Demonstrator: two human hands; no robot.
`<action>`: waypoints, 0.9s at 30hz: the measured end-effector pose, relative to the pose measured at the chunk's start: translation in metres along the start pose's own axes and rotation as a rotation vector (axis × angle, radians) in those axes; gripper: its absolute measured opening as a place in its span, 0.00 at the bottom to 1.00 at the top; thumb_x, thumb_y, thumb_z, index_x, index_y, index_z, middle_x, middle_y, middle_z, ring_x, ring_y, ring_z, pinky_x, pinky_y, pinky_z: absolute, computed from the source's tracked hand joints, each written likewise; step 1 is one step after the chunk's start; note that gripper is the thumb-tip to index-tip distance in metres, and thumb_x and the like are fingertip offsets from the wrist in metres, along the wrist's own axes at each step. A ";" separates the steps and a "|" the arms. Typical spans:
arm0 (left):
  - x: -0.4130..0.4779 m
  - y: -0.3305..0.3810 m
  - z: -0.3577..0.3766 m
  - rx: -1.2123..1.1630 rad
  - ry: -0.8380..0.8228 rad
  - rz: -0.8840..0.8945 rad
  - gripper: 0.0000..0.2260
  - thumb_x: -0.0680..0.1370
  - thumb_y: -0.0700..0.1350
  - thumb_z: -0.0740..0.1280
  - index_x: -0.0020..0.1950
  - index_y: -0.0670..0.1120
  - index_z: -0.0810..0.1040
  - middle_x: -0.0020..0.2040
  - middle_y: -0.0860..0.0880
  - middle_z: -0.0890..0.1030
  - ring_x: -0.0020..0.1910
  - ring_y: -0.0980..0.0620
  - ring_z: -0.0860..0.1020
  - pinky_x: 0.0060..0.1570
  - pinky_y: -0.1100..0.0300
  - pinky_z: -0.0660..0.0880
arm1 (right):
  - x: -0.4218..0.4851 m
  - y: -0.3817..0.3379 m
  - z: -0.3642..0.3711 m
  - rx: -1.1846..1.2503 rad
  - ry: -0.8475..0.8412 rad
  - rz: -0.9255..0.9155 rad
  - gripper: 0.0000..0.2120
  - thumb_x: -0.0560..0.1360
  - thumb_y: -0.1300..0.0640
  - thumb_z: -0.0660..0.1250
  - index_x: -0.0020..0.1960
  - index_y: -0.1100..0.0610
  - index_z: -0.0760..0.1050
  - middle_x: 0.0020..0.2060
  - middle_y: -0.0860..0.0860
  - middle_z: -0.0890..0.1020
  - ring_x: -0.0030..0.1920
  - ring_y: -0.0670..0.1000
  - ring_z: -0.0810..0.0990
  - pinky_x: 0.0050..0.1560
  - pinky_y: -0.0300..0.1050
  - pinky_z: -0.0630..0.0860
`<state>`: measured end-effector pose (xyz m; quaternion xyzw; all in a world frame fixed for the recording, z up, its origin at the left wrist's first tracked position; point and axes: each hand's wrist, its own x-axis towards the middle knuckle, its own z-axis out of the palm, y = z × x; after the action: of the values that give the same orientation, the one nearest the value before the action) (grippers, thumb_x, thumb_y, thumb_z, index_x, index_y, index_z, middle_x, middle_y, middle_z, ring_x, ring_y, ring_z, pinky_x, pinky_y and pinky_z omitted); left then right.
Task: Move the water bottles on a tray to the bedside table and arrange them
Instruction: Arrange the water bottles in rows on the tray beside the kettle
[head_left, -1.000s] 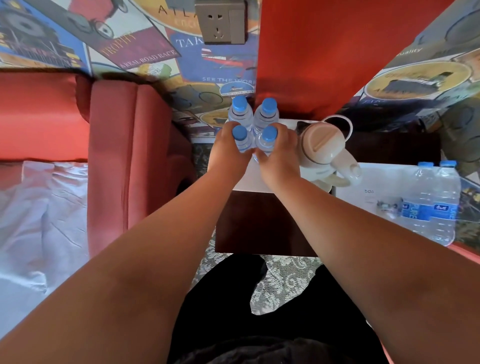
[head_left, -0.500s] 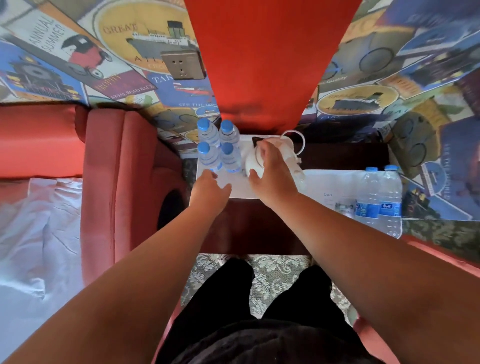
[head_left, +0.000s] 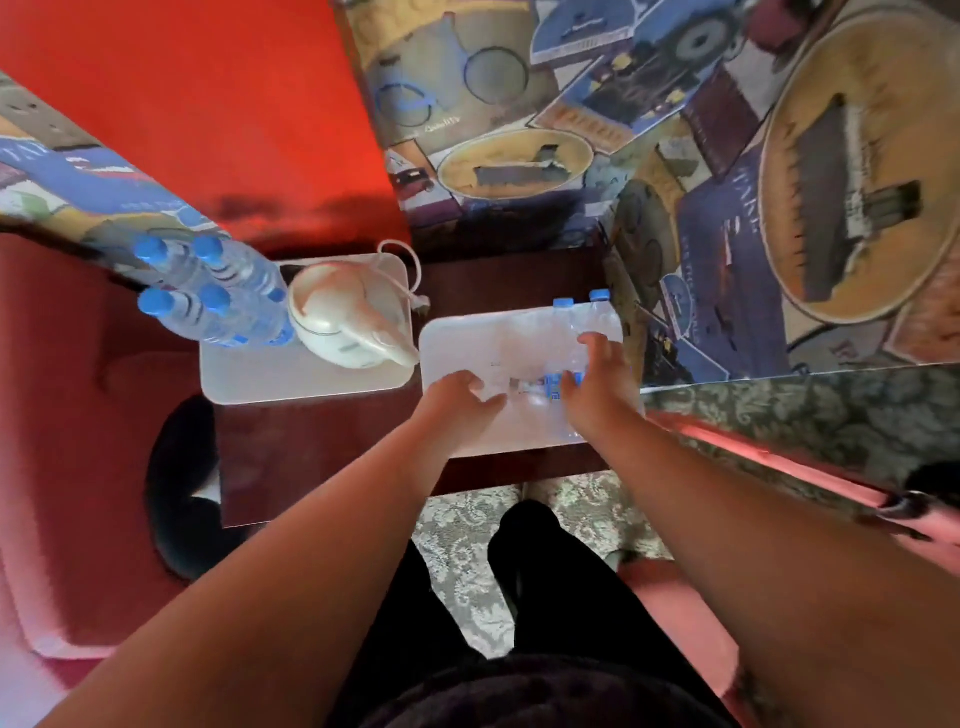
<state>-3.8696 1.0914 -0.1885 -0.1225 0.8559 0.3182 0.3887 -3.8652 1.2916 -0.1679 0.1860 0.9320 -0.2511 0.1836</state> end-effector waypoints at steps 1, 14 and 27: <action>0.006 0.012 0.013 -0.027 0.002 -0.002 0.23 0.73 0.62 0.70 0.62 0.50 0.77 0.55 0.52 0.83 0.52 0.50 0.81 0.46 0.59 0.72 | 0.008 0.014 -0.002 0.013 0.012 0.046 0.23 0.77 0.56 0.68 0.71 0.52 0.67 0.67 0.56 0.71 0.58 0.59 0.77 0.54 0.48 0.74; 0.098 0.096 0.100 -0.257 0.071 -0.090 0.27 0.73 0.58 0.73 0.68 0.47 0.74 0.58 0.47 0.82 0.55 0.45 0.81 0.53 0.53 0.78 | 0.114 0.063 0.005 -0.077 -0.166 0.041 0.40 0.73 0.45 0.75 0.78 0.52 0.58 0.71 0.54 0.71 0.69 0.59 0.72 0.66 0.53 0.72; 0.076 0.074 0.076 -0.362 0.062 -0.050 0.24 0.64 0.50 0.78 0.57 0.52 0.74 0.47 0.52 0.82 0.46 0.51 0.83 0.45 0.53 0.81 | 0.099 0.051 0.000 -0.226 -0.254 -0.056 0.40 0.66 0.41 0.77 0.71 0.55 0.65 0.62 0.56 0.75 0.62 0.59 0.75 0.58 0.54 0.78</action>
<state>-3.9095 1.1995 -0.2492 -0.2215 0.7930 0.4533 0.3414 -3.9284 1.3581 -0.2311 0.1050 0.9285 -0.1711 0.3125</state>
